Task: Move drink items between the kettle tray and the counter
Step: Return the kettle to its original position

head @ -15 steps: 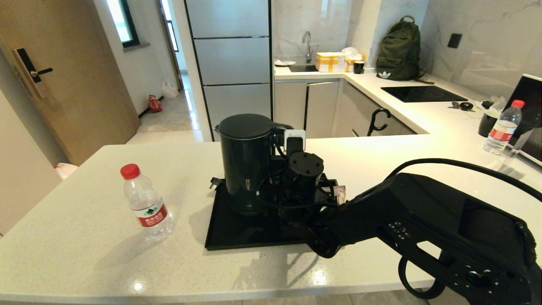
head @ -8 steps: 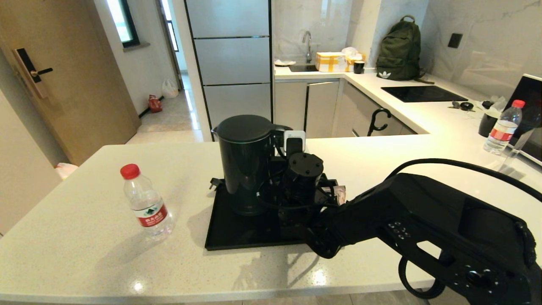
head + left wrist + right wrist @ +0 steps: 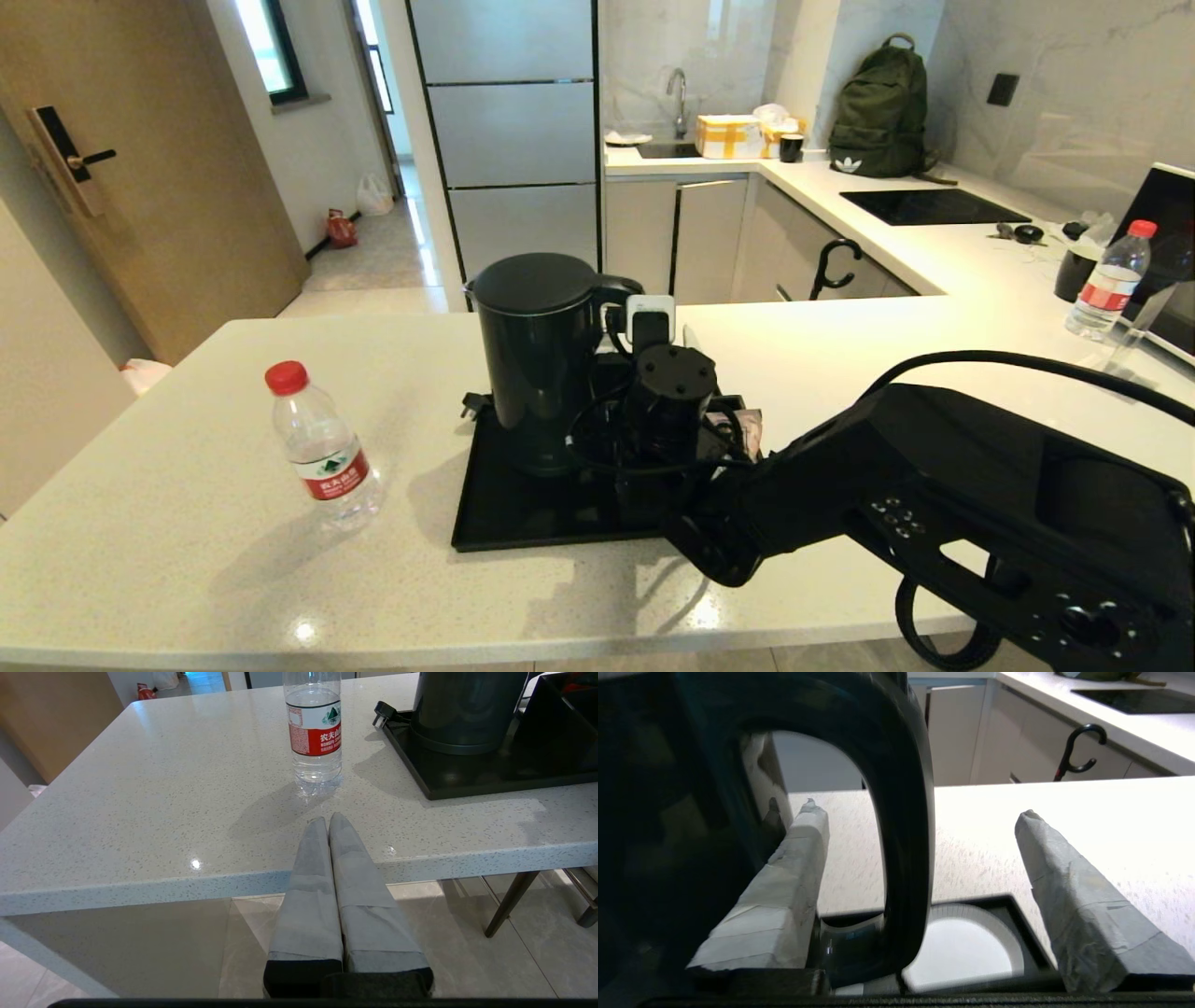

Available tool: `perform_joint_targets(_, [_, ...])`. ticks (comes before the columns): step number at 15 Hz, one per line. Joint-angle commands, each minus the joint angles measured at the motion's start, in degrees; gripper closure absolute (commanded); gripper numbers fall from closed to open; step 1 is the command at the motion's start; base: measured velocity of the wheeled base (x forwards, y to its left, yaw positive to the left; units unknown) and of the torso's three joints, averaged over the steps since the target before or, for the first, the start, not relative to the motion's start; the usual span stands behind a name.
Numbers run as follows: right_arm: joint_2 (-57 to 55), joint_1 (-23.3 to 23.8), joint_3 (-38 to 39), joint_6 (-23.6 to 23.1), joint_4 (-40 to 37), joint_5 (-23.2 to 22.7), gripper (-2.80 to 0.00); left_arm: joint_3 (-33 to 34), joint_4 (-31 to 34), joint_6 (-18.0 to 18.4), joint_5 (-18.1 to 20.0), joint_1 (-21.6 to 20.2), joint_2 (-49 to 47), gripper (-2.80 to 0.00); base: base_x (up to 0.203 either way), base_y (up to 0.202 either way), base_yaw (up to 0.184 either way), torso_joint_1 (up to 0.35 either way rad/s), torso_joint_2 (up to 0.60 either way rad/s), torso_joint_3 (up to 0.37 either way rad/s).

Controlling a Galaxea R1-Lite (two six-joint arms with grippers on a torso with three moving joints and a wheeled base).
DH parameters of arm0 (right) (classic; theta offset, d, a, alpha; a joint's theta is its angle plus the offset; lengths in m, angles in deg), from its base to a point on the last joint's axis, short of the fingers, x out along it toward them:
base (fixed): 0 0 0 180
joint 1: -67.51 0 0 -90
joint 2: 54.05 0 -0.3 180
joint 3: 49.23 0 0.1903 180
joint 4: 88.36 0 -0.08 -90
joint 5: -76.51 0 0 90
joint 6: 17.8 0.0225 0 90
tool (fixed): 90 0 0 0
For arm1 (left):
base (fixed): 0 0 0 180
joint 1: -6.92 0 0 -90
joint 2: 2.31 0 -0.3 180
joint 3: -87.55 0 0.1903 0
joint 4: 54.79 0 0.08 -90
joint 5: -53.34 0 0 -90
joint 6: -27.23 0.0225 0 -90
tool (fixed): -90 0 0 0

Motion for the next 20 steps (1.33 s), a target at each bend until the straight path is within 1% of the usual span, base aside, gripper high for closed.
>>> perform_joint_targets(1, [1.6, -1.2, 1.4, 0.8, 0.3, 1.4, -2.80, -0.1, 0.0, 0.0, 0.0, 0.0, 0.0, 0.00, 0.000, 0.000, 0.000, 0.000, 0.00, 0.000])
perform_joint_targets(4, [2.6, -1.3, 1.5, 0.9, 0.1, 1.5, -2.80, 0.0, 0.0, 0.0, 0.0, 0.0, 0.0, 0.00, 0.000, 0.000, 0.000, 0.000, 0.00, 0.000])
perform_joint_targets(7, [2.6, -1.3, 4.5, 0.9, 0.3, 1.8, -2.80, 0.0, 0.0, 0.0, 0.0, -0.1, -0.1, 0.00, 0.000, 0.000, 0.000, 0.000, 0.00, 0.000])
perform_joint_targets(8, [2.6, -1.3, 4.5, 0.9, 0.3, 1.8, -2.80, 0.0, 0.0, 0.0, 0.0, -0.1, -0.1, 0.00, 0.000, 0.000, 0.000, 0.000, 0.00, 0.000])
perform_joint_targets(9, [1.9, -1.3, 4.1, 0.7, 0.0, 3.3, -2.80, 0.0, 0.0, 0.0, 0.0, 0.0, -0.1, 0.00, 0.000, 0.000, 0.000, 0.000, 0.00, 0.000])
perform_joint_targets(11, [0.9, -1.4, 3.6, 0.0, -0.5, 4.7, -2.80, 0.0, 0.0, 0.0, 0.0, 0.0, -0.1, 0.00, 0.000, 0.000, 0.000, 0.000, 0.00, 0.000])
perform_joint_targets(15, [0.7, -1.8, 2.6, -0.8, -2.0, 5.7, -2.80, 0.0, 0.0, 0.0, 0.0, 0.0, 0.0, 0.00, 0.000, 0.000, 0.000, 0.000, 0.00, 0.000])
perform_joint_targets(20, [0.9, -2.1, 2.7, -0.8, -1.7, 5.8, -2.80, 0.0, 0.0, 0.0, 0.0, 0.0, 0.0, 0.00, 0.000, 0.000, 0.000, 0.000, 0.00, 0.000])
